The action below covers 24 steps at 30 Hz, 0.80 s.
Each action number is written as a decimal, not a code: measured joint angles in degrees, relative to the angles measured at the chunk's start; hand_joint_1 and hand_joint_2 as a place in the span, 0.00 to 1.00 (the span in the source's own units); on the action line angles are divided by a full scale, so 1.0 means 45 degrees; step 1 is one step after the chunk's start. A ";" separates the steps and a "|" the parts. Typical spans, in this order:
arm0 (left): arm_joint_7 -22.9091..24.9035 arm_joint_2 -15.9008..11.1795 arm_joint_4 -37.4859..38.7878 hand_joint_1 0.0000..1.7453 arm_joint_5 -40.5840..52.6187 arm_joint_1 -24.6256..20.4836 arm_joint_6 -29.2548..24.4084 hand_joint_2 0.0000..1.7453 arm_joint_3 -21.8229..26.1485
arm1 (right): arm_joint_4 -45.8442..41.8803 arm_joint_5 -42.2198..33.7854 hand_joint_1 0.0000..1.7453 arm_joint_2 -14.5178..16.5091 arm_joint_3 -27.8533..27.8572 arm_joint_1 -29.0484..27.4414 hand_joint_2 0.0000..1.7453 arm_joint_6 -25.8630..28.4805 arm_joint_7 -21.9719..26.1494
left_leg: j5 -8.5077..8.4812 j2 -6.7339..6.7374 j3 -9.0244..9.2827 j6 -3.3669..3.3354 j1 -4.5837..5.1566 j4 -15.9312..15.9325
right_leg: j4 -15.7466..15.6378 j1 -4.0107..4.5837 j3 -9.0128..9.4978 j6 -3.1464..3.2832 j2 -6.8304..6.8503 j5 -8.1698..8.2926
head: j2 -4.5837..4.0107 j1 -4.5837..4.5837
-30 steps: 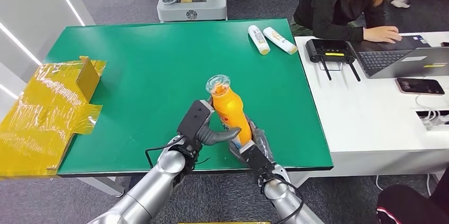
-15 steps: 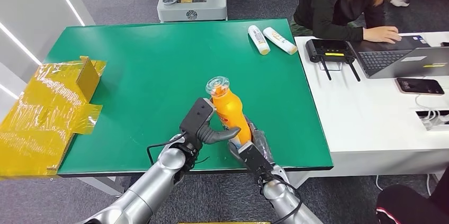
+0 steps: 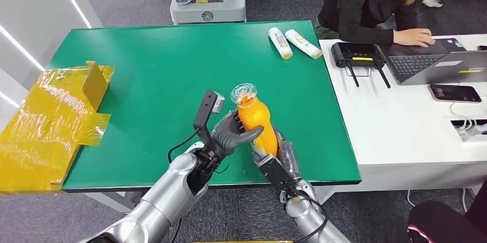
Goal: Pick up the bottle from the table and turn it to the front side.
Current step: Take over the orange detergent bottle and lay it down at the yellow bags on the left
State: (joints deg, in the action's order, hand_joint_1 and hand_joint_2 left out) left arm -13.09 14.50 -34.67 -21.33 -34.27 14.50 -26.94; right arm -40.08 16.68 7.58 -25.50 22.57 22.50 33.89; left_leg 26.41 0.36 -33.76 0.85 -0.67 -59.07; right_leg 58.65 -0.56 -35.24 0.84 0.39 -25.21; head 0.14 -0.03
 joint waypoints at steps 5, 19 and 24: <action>0.0723 0.0022 0.0097 1.00 -0.1322 -0.0025 0.0374 1.00 0.0141 | 0.0052 0.0142 1.00 0.0000 -0.0050 -0.0042 1.00 0.0264 -0.0032 | 0.0000 0.0000 0.0001 0.0001 -0.0002 0.0001 | 0.0001 0.0002 -0.0007 0.0000 -0.0004 0.0000 | 0.0000 -0.0002; -0.1482 0.0492 -0.0337 1.00 0.0789 0.0006 -0.1779 1.00 -0.0540 | -0.0433 -0.0541 0.00 -0.0016 0.0166 -0.0181 1.00 0.0036 0.0107 | 0.0000 0.0001 -0.0005 0.0000 0.0002 -0.0001 | 0.0000 -0.0002 -0.0009 0.0000 -0.0005 0.0000 | 0.0000 -0.0001; -0.3216 0.0076 -0.1738 1.00 0.3812 -0.0233 -0.4255 1.00 -0.0686 | -0.1809 -0.0664 0.00 -0.0046 0.0253 -0.0969 1.00 -0.0467 0.0077 | 0.0000 0.0000 -0.0006 0.0000 -0.0006 0.0002 | 0.0005 0.0003 -0.0009 0.0001 -0.0004 -0.0001 | 0.0001 -0.0001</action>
State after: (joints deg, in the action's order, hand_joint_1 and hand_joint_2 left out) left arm -27.57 14.84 -42.49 -4.17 -35.31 -4.65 -30.03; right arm -48.22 13.69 7.38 -24.36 18.21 20.40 34.24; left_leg 26.41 0.36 -33.78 0.85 -0.69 -59.06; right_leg 58.67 -0.55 -35.28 0.85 0.37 -25.21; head 0.15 -0.04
